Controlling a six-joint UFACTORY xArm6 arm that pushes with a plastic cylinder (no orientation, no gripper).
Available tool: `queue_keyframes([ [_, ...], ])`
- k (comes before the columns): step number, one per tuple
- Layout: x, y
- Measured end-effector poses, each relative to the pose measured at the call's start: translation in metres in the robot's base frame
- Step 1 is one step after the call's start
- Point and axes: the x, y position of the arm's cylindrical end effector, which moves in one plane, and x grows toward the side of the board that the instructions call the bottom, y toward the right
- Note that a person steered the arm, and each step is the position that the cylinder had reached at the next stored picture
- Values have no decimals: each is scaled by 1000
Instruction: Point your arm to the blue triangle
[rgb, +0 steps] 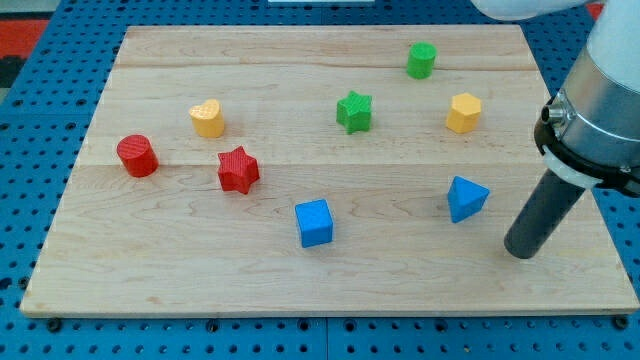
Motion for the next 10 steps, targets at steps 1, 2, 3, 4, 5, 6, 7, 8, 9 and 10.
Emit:
queue_keyframes([
  [1, 1, -26],
  [2, 1, -58],
  [3, 1, -58],
  [4, 3, -58],
  [5, 4, -58],
  [6, 7, -38],
  [7, 7, -15],
  [8, -2, -12],
  [9, -56, -17],
  [10, -79, -20],
])
